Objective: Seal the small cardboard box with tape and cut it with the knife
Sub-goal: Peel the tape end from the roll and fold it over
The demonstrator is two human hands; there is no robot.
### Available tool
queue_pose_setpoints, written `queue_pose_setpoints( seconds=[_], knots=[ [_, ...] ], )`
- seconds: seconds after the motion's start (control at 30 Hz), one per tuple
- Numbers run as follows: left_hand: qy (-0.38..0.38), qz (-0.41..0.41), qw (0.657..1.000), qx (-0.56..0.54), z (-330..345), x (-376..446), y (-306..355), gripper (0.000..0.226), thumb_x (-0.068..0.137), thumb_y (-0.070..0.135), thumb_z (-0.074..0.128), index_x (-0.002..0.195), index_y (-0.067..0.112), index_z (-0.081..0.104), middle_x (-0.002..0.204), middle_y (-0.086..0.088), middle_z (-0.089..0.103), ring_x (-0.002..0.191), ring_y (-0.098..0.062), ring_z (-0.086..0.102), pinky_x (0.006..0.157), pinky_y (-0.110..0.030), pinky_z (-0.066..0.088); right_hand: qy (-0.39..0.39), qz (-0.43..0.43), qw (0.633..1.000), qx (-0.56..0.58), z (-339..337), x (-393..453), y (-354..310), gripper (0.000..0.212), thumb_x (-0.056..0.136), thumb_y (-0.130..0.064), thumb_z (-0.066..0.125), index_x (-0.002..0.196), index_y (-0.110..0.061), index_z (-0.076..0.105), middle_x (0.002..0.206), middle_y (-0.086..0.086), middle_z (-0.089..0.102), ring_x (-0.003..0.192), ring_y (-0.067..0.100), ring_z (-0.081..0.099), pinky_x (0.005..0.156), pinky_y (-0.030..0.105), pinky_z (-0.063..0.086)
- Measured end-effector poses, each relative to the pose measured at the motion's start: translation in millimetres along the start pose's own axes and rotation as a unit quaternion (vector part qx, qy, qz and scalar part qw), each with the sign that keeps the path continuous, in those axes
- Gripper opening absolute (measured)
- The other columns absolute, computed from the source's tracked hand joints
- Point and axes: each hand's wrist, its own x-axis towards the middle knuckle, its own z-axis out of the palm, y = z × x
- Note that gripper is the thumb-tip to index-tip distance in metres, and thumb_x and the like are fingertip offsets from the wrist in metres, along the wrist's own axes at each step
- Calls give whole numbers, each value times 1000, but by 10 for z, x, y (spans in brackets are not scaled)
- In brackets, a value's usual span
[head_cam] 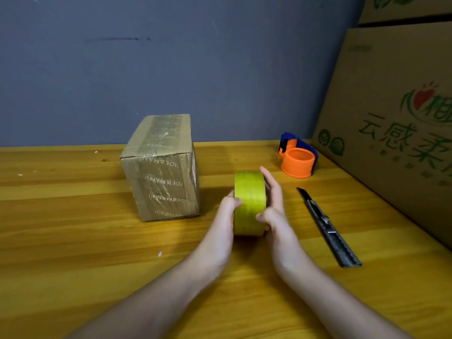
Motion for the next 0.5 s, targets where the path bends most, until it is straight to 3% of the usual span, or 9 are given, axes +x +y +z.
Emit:
queue_pose_setpoints(
  seconds=[0.13, 0.2, 0.27, 0.37, 0.43, 0.5],
  knots=[
    [10, -7, 1000, -3, 1, -23, 2, 38, 93, 11, 23, 97, 18, 60, 68, 4, 71, 55, -2, 64, 51, -12, 50, 15, -4, 1000, -9, -13, -11, 32, 78, 54, -13, 45, 131, -18, 37, 102, -17, 57, 82, -15, 62, 66, 5, 46],
    [15, -17, 1000, -4, 56, -37, 105, 39, 81, 21, 40, 115, 7, 54, 83, -6, 67, 58, -7, 64, 49, -14, 51, 13, 1, 1000, -10, -10, 1, 23, 71, 57, -17, 46, 127, -21, 39, 105, -15, 55, 83, -15, 62, 68, 6, 46],
    [34, -42, 998, 26, 103, -15, 205, 82, 56, 16, 36, 136, -2, 36, 109, -21, 55, 76, -22, 62, 54, -21, 50, 8, -15, 1000, -21, -7, 53, 11, 72, 54, -13, 46, 125, -18, 36, 103, -12, 53, 81, -16, 61, 67, 4, 45],
    [-5, -28, 998, 47, -26, 19, 180, 91, 57, 6, 35, 145, -6, 13, 141, -38, 33, 128, -48, 39, 82, -32, 45, 2, -13, 999, -33, -6, 130, -10, 99, 36, -33, 50, 130, -14, 27, 106, -13, 48, 83, -21, 58, 70, 1, 42],
    [-4, -25, 999, 41, 0, 32, 209, 94, 55, 2, 36, 145, -6, 10, 145, -39, 26, 135, -49, 29, 96, -37, 38, 3, -16, 1000, -22, -12, 130, 16, 98, 35, -37, 46, 130, -13, 31, 105, -11, 51, 84, -19, 59, 68, 2, 43],
    [39, -51, 998, 7, 71, 76, 220, 98, 48, 5, 32, 144, -8, 17, 140, -41, 34, 129, -48, 39, 90, -35, 42, -1, -22, 1000, -9, -10, 97, 23, 102, 32, -33, 46, 131, -14, 28, 101, -8, 53, 79, -17, 62, 64, 3, 44]
  ],
)
